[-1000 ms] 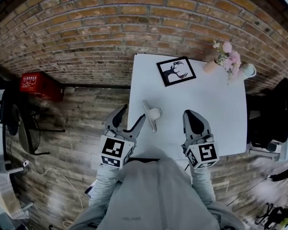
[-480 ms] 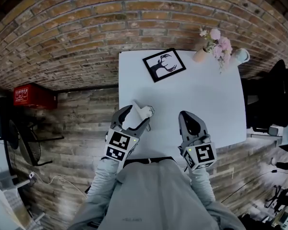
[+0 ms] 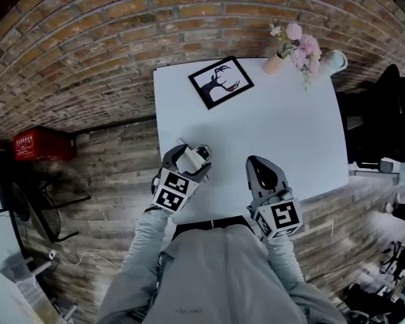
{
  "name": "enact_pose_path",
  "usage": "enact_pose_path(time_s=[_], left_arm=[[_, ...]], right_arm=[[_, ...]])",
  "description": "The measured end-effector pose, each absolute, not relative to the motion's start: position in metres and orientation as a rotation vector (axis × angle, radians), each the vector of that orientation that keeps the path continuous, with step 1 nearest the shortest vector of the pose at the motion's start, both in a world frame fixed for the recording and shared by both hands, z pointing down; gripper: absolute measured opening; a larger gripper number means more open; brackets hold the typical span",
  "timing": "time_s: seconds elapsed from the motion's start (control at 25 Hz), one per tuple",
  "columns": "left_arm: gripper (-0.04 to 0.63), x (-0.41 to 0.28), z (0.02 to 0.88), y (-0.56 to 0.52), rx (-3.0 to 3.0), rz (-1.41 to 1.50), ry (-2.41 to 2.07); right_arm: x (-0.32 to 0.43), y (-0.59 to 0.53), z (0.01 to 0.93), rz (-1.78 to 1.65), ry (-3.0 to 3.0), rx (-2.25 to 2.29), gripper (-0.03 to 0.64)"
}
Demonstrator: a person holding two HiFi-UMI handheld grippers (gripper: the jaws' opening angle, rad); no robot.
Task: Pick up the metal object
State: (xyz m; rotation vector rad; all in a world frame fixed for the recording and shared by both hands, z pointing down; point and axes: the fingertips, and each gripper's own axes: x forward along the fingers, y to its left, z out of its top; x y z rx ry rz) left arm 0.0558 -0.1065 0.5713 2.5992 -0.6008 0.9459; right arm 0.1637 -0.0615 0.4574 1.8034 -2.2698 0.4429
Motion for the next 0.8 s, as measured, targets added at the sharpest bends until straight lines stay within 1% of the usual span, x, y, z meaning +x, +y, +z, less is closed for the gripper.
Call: enact_pose_path(time_s=[0.36, 0.8], left_arm=[[0.362, 0.072, 0.619, -0.105, 2.615, 1.18, -0.432], [0.367, 0.08, 0.645, -0.108, 2.596, 1.288, -0.31]], right_arm=[[0.163, -0.052, 0.472, 0.506, -2.233, 1.802, 0.026], [0.175, -0.043, 0.481, 0.559, -2.178, 1.853, 0.026]])
